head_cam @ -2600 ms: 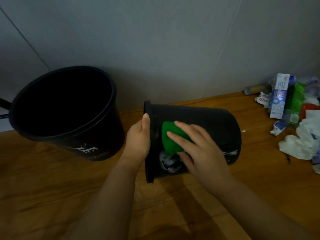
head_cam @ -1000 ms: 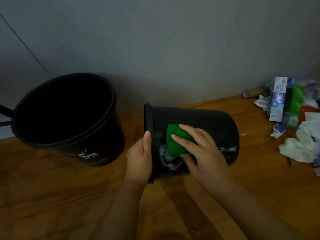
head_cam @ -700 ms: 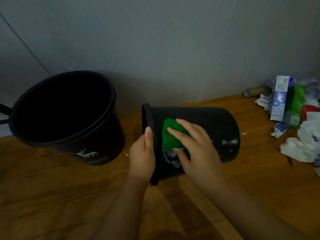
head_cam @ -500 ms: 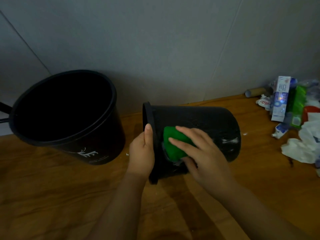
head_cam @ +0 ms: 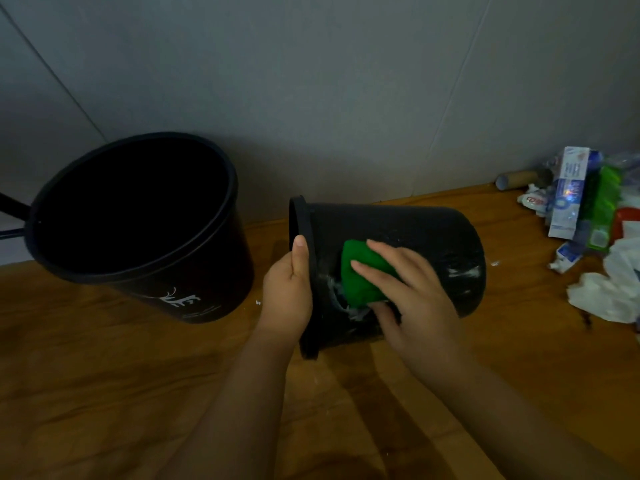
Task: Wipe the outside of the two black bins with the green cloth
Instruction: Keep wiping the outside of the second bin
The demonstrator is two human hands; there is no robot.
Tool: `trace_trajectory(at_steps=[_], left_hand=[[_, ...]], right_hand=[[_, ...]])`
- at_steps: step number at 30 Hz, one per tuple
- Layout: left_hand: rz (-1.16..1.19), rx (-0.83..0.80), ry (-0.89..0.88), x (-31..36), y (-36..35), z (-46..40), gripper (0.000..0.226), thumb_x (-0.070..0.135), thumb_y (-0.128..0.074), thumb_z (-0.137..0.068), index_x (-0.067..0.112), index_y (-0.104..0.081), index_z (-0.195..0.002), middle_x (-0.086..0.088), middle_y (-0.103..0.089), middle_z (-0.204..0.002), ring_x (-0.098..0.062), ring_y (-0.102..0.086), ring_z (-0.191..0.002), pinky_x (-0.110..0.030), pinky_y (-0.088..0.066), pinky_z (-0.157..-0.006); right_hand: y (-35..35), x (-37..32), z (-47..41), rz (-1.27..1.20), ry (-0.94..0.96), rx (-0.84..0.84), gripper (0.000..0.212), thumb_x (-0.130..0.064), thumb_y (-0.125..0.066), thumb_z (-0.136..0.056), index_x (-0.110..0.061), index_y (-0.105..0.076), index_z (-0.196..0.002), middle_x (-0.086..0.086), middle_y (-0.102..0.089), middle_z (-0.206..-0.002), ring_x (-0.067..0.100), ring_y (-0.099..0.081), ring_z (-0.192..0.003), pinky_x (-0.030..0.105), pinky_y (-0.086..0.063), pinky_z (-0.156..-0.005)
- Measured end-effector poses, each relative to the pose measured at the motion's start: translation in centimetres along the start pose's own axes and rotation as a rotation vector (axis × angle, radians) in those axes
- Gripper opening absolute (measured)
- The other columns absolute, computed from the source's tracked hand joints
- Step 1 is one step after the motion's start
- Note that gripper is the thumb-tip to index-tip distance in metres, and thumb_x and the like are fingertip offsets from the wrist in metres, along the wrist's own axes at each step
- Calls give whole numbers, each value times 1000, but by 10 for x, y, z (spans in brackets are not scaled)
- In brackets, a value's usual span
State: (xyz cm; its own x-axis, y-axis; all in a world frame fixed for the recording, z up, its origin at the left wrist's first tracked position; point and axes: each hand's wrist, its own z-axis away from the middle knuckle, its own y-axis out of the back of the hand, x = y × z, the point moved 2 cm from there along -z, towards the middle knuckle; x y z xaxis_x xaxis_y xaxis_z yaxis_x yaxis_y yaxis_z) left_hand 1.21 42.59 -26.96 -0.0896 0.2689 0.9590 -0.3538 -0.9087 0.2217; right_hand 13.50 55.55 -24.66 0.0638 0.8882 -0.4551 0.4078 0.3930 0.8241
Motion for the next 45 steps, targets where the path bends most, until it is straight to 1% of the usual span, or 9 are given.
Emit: trace_trajectory(at_steps=[6,10,14,19,24,30,35,38,45], left_hand=[[-37,6,-33,0,2,0,61,47,-30,-103,2,-69,-89,-12,-70,-86,-23,-68,-84,-25,-52,-69],[-15,-12,-12,1,1,-2,68,54,-30,-101,-3,-66,-95,-22,-68,-92,-34,-67,-90,-48,-55,-83],[-15,1,-9,4,1,0,65,51,-30,-102,-1,-68,-93,-16,-70,-89,-25,-68,-85,-33,-56,-74],[-55,-2,-21,1,3,-1,70,57,-29,-100,-1,-68,-95,-20,-69,-91,-31,-67,-88,-47,-56,-81],[-69,1,3,4,1,-3,65,55,-28,-102,6,-70,-95,-13,-71,-95,-25,-68,-92,-47,-55,-88],[-69,15,-44,4,2,-2,60,48,-28,-104,7,-69,-89,-8,-70,-86,-15,-67,-81,-14,-51,-63],[-46,-23,-10,4,2,-4,67,53,-28,-102,-1,-67,-99,-22,-69,-97,-31,-67,-92,-45,-55,-83],[-33,-21,-2,5,1,-3,64,54,-29,-102,4,-69,-99,-16,-71,-97,-24,-68,-92,-43,-57,-86],[-86,-8,-42,3,2,-4,70,54,-27,-102,-3,-66,-94,-24,-66,-91,-33,-66,-87,-48,-55,-78]], right_hand=[[-8,-13,9,36,203,-137,52,-14,-63,-81,-27,-58,-131,-6,-43,-148,19,-38,-136,38,-38,-109],[-2,3,9,19,64,2,53,-8,-67,-79,-23,-61,-130,-5,-44,-147,19,-38,-135,35,-36,-108],[-10,-13,5,-38,80,-13,53,-8,-68,-79,-23,-60,-130,-7,-43,-147,14,-33,-137,33,-33,-110],[-7,-5,11,19,215,-116,49,-12,-62,-82,-26,-60,-130,-6,-43,-148,18,-37,-136,38,-38,-109],[0,15,18,0,-14,59,57,0,-72,-77,-19,-61,-129,-3,-45,-146,22,-38,-135,44,-40,-108],[-13,-11,12,-12,204,-106,52,-9,-66,-81,-26,-60,-130,-7,-42,-148,19,-36,-137,42,-40,-109],[-3,14,23,-2,61,11,53,-6,-65,-80,-24,-60,-130,-5,-42,-148,19,-36,-138,36,-34,-112],[-3,16,22,-21,-113,108,58,-2,-73,-78,-21,-59,-131,-3,-44,-146,21,-36,-137,37,-34,-110],[-4,16,20,3,7,2,59,-9,-70,-80,-27,-55,-134,-7,-39,-149,18,-33,-139,41,-37,-108]])
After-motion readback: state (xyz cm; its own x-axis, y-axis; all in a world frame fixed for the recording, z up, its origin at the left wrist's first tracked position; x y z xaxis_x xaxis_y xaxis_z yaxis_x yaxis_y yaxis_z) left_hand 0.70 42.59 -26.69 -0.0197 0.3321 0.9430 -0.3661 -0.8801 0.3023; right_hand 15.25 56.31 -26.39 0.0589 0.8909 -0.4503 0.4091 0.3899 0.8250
